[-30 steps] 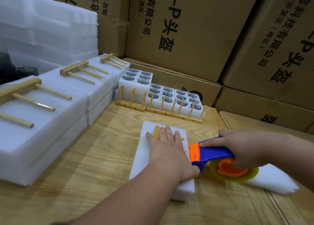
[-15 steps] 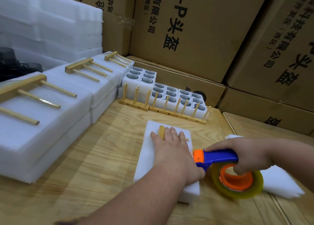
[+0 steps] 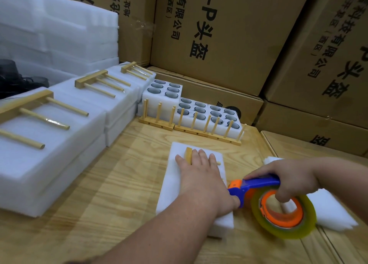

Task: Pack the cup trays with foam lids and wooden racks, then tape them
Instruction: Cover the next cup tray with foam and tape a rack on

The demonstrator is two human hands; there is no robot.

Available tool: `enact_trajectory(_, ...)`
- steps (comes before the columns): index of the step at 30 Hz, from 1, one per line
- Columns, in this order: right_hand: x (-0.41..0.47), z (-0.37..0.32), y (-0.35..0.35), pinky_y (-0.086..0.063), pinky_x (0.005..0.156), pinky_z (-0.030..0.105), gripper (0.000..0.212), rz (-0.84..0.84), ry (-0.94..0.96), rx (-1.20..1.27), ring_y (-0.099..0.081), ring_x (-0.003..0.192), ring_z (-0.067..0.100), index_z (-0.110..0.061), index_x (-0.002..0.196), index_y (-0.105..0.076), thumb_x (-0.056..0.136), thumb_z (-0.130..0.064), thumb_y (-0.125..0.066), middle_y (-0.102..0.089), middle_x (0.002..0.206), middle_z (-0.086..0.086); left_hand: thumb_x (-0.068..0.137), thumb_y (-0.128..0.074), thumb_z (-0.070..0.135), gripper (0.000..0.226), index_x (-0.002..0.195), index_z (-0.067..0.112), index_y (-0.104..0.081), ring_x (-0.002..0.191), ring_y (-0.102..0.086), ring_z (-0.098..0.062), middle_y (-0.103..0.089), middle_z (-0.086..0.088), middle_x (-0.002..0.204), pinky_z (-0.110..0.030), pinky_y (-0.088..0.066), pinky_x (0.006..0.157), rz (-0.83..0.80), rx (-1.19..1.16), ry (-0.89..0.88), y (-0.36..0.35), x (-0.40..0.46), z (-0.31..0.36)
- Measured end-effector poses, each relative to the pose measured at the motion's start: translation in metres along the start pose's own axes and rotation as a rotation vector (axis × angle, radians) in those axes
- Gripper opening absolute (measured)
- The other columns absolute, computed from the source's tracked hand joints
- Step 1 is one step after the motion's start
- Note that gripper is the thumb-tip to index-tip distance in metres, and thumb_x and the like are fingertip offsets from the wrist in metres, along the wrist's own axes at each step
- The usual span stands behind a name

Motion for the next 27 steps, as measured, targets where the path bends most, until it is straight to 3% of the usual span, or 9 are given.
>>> enact_trajectory(5, -0.005, -0.003, 0.015, -0.057, 0.076, 0.025, 0.077, -0.059, -0.114, -0.086, -0.064, 0.095, 0.014, -0.061, 0.133, -0.051, 0.070, -0.021, -0.069, -0.057, 0.109, -0.014, 0.081, -0.028, 0.087, 0.117, 0.161, 0.011, 0.011, 0.155, 0.013, -0.037, 0.009, -0.019, 0.169, -0.075, 0.002, 0.111, 0.011, 0.000, 0.003, -0.001, -0.001, 0.000)
enact_trajectory(8, -0.008, -0.003, 0.020, -0.061, 0.088, 0.036, 0.075, -0.129, -0.180, -0.096, -0.068, 0.103, 0.022, -0.058, 0.131, -0.054, 0.068, -0.021, -0.071, -0.062, 0.119, -0.005, 0.081, -0.022, 0.088, 0.116, 0.161, 0.011, 0.011, 0.156, 0.013, -0.037, 0.008, -0.019, 0.169, -0.075, 0.002, 0.112, 0.014, -0.001, 0.004, -0.001, -0.001, 0.000)
enact_trajectory(12, -0.014, -0.009, 0.027, -0.060, 0.093, 0.046, 0.071, -0.153, -0.242, -0.125, -0.070, 0.106, 0.028, -0.052, 0.131, -0.057, 0.072, -0.016, -0.072, -0.065, 0.121, 0.002, 0.078, -0.019, 0.091, 0.119, 0.161, 0.011, 0.011, 0.156, 0.012, -0.037, 0.007, -0.018, 0.170, -0.074, 0.002, 0.112, 0.012, 0.007, 0.005, -0.001, -0.001, 0.000)
enact_trajectory(17, -0.014, -0.024, 0.039, -0.056, 0.094, 0.031, 0.060, -0.145, -0.372, -0.350, -0.061, 0.119, 0.025, -0.026, 0.144, -0.052, 0.087, -0.020, -0.070, -0.060, 0.133, 0.007, 0.083, -0.030, 0.082, 0.113, 0.161, 0.012, 0.012, 0.156, 0.013, -0.036, 0.007, -0.017, 0.170, -0.074, 0.001, 0.113, 0.005, 0.004, 0.005, 0.000, -0.003, -0.001)
enact_trajectory(19, -0.013, -0.021, 0.040, -0.051, 0.103, 0.034, 0.061, -0.125, -0.455, -0.472, -0.056, 0.126, 0.026, -0.021, 0.147, -0.050, 0.090, -0.027, -0.070, -0.057, 0.140, 0.008, 0.083, -0.032, 0.079, 0.112, 0.161, 0.012, 0.012, 0.156, 0.013, -0.036, 0.008, -0.017, 0.170, -0.074, 0.001, 0.113, 0.009, 0.000, 0.006, -0.001, -0.004, -0.001)
enact_trajectory(22, -0.016, -0.013, 0.047, -0.050, 0.103, 0.035, 0.070, 0.016, -0.432, -0.463, -0.056, 0.120, 0.022, -0.030, 0.148, -0.048, 0.083, -0.038, -0.073, -0.056, 0.137, 0.000, 0.084, -0.032, 0.079, 0.111, 0.161, 0.011, 0.012, 0.156, 0.013, -0.036, 0.008, -0.017, 0.170, -0.074, 0.002, 0.112, 0.012, 0.002, 0.004, 0.000, -0.004, -0.001)
enact_trajectory(27, -0.001, -0.003, 0.050, -0.054, 0.084, 0.034, 0.065, 0.522, -0.252, -0.313, -0.059, 0.095, 0.018, -0.041, 0.134, -0.051, 0.077, -0.070, -0.061, -0.061, 0.107, -0.008, 0.084, -0.031, 0.079, 0.111, 0.161, 0.011, 0.011, 0.156, 0.012, -0.037, 0.006, -0.018, 0.170, -0.074, 0.001, 0.111, 0.018, 0.002, -0.001, 0.000, -0.003, -0.001)
Point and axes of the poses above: each hand's wrist, its own x-axis towards the middle knuckle, its own y-axis out of the back of the hand, z = x × y, the point moved 6 cm from there along x, towards the middle knuckle
